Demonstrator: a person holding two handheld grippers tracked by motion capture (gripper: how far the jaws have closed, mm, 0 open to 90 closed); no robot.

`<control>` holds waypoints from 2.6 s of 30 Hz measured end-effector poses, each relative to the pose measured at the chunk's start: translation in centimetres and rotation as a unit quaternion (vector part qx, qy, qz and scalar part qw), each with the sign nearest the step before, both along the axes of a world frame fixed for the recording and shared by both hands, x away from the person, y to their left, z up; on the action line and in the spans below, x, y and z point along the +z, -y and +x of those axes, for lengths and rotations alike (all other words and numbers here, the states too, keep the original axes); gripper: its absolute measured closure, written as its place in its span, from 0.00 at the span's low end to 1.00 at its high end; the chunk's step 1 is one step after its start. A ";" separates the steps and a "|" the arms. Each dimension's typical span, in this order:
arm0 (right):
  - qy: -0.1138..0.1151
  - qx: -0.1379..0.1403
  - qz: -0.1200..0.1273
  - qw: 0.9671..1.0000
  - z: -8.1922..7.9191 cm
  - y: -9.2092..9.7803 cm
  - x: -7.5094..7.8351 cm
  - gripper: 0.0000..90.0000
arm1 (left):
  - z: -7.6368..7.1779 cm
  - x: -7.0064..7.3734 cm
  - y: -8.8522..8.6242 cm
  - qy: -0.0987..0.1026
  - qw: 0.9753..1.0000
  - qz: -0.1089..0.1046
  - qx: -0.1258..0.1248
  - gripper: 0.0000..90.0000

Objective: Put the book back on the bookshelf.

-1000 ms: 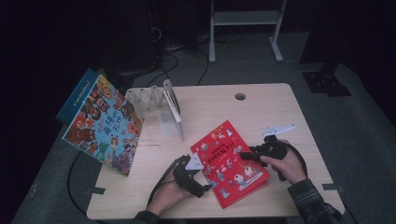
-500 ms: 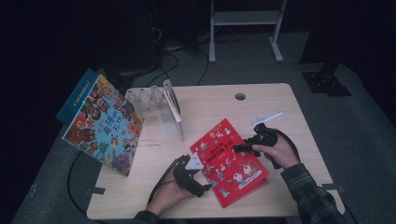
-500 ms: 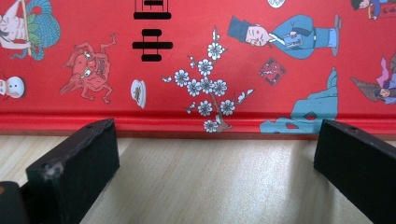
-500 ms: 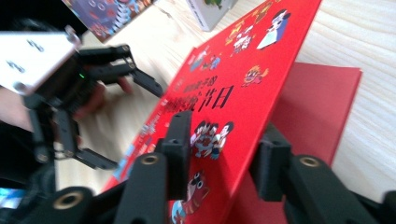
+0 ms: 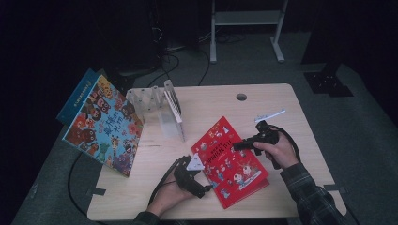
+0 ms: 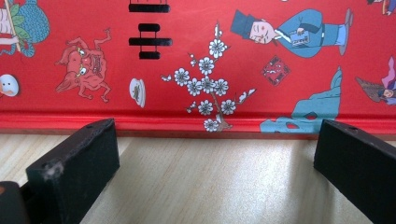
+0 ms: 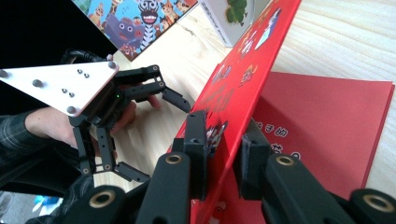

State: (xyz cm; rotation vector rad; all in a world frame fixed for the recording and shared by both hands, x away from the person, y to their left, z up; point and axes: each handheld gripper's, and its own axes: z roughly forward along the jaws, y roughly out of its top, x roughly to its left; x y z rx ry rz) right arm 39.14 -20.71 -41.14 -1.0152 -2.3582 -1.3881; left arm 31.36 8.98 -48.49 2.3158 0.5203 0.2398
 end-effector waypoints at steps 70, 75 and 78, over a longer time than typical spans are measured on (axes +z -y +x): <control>0.177 -0.040 0.124 0.976 -5.8 4.0 9.4 0.97 | 5.8 9.0 -0.9 -0.043 0.954 -0.295 0.039 0.00; 0.175 -0.033 0.133 0.975 -5.7 3.6 9.4 0.97 | 5.6 9.4 -0.9 -0.050 0.955 -0.290 0.043 0.00; 0.170 -0.032 0.143 0.974 -5.5 3.8 9.1 0.97 | 5.7 9.7 -1.4 -0.057 0.950 -0.306 0.039 0.00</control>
